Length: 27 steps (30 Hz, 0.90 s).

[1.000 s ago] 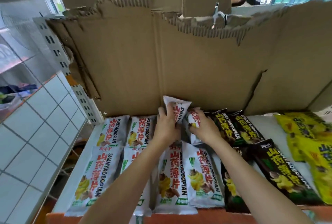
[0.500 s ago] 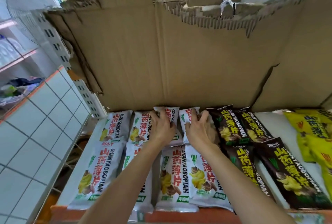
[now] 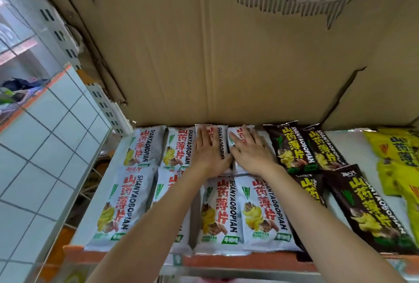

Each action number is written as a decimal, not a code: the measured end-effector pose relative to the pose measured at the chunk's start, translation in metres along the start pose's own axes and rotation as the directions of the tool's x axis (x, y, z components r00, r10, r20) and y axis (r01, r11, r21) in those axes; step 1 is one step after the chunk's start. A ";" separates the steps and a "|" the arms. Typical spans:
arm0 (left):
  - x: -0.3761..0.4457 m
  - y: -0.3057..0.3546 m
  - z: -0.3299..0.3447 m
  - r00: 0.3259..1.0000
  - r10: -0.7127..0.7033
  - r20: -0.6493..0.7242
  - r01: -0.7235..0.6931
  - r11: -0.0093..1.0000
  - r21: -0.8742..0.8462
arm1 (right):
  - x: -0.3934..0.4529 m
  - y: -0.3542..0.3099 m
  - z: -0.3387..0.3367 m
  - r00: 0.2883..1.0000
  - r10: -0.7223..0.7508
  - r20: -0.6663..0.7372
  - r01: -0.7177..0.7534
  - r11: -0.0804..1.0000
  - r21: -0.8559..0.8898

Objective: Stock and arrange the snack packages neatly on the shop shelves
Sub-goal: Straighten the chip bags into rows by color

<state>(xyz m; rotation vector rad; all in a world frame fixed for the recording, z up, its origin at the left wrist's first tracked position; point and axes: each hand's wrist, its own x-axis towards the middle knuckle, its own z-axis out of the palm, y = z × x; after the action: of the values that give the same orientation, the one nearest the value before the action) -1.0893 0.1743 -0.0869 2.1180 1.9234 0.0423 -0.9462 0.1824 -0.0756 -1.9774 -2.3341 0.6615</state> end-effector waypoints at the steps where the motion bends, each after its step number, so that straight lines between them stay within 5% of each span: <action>1: 0.000 0.001 -0.005 1.000 -0.005 0.028 0.004 1.000 0.030 | 0.000 -0.001 -0.007 0.998 -0.002 0.055 0.001 1.000 0.013; 4: -0.014 0.009 -0.019 0.997 -0.001 0.076 -0.001 1.000 0.025 | -0.011 -0.007 -0.024 0.992 0.005 0.129 -0.011 0.999 0.045; 9: -0.097 0.022 0.000 0.987 0.140 -0.079 -0.148 0.984 -0.099 | -0.088 -0.011 -0.012 0.982 0.031 -0.187 -0.006 0.991 0.134; 15: -0.146 0.030 0.016 0.989 0.101 0.109 -0.092 0.992 -0.084 | -0.142 -0.015 0.027 0.994 0.110 0.014 -0.110 0.994 0.008; 20: -0.146 0.034 0.003 0.987 0.130 0.098 -0.121 0.988 -0.100 | -0.148 -0.013 0.026 0.989 0.114 -0.090 -0.106 0.990 0.096; 27: -0.166 0.013 -0.039 0.974 0.220 0.044 -0.177 0.872 -0.456 | -0.179 -0.007 -0.007 0.996 -0.015 -0.088 0.044 0.938 0.344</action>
<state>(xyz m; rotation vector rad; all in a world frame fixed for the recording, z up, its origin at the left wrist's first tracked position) -1.1036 0.0182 -0.0197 1.9455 1.4566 0.3851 -0.9146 0.0145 -0.0204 -1.7741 -2.0256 0.8958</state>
